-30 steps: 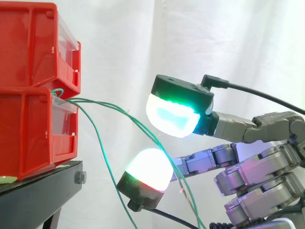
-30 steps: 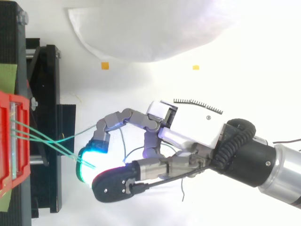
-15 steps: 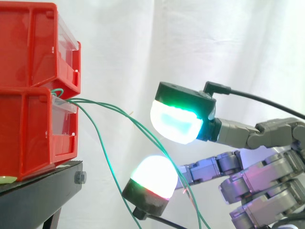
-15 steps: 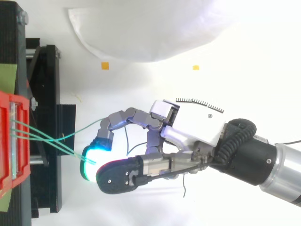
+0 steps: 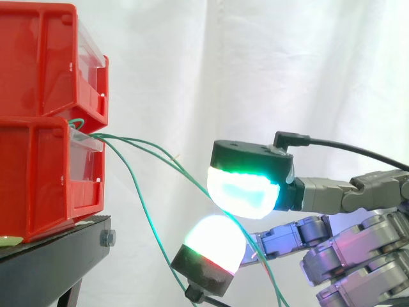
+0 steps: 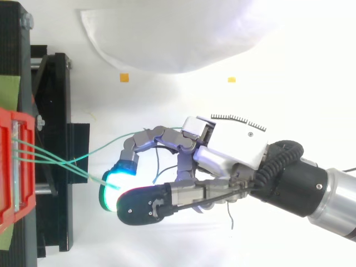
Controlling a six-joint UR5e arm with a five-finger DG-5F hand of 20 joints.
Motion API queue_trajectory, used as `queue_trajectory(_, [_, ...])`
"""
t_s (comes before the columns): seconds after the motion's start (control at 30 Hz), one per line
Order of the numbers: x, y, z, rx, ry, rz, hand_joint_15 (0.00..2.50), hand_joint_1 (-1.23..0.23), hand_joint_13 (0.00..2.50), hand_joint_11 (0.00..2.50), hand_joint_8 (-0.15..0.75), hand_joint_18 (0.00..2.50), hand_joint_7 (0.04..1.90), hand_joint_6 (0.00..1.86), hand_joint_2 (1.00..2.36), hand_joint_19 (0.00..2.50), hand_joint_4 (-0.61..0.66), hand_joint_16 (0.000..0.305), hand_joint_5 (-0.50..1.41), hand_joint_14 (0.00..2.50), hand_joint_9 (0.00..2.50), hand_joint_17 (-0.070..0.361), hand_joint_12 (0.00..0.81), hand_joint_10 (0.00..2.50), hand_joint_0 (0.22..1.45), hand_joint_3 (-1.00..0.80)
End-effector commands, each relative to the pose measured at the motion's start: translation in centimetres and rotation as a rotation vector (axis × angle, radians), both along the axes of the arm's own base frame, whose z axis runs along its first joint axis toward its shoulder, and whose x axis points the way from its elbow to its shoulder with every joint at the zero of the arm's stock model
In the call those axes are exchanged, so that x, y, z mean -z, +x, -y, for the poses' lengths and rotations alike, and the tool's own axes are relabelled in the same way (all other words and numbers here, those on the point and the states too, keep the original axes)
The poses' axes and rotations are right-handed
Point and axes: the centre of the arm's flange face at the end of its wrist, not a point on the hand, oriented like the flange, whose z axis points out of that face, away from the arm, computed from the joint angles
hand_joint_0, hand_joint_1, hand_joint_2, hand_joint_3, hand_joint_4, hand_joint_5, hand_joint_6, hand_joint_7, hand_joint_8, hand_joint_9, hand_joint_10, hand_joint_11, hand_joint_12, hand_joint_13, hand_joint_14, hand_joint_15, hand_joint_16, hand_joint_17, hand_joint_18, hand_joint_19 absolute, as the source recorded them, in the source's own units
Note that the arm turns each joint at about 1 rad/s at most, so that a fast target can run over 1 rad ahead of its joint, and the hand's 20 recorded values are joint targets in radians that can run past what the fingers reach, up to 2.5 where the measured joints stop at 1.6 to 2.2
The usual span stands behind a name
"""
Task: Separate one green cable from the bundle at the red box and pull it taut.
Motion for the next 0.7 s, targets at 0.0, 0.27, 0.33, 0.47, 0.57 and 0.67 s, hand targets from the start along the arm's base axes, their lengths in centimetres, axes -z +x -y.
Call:
queue_trajectory(0.0, [0.07,-0.18,0.05,0.001,0.006,-0.012,1.46,-0.73,1.73,2.23,0.266,1.65,1.11,0.84,1.02,1.08,0.03,0.063,0.01,1.08,2.27,0.141,0.381,0.33,0.60,-0.20])
queue_trajectory(0.27, [0.07,-0.18,0.16,0.003,0.006,-0.012,1.39,-0.76,1.71,2.13,0.330,1.72,1.24,0.83,1.02,0.99,0.13,0.081,0.01,1.07,2.18,0.182,0.453,0.39,0.57,-0.01])
queue_trajectory(0.33, [0.05,-0.16,0.07,0.004,0.003,-0.009,1.39,-0.73,1.71,2.06,0.356,1.73,1.26,0.83,1.01,0.98,0.13,0.086,0.00,1.06,2.11,0.193,0.461,0.45,0.57,0.04])
queue_trajectory(0.47, [0.16,-0.15,0.07,-0.001,-0.019,-0.019,1.35,-0.68,1.71,2.04,0.374,1.74,1.29,0.81,1.00,0.95,0.10,0.094,-0.01,1.06,2.02,0.211,0.485,0.50,0.56,0.10])
queue_trajectory(0.57, [0.16,-0.14,0.17,-0.004,-0.035,-0.025,1.32,-0.63,1.68,1.95,0.386,1.72,1.32,0.81,1.14,0.95,0.13,0.099,-0.04,1.10,1.95,0.222,0.498,0.59,0.52,0.10])
queue_trajectory(0.67, [0.15,-0.13,0.16,-0.006,-0.045,-0.027,1.28,-0.59,1.66,1.86,0.392,1.69,1.31,0.83,1.28,0.96,0.15,0.099,-0.06,1.15,1.89,0.223,0.503,0.73,0.49,0.10])
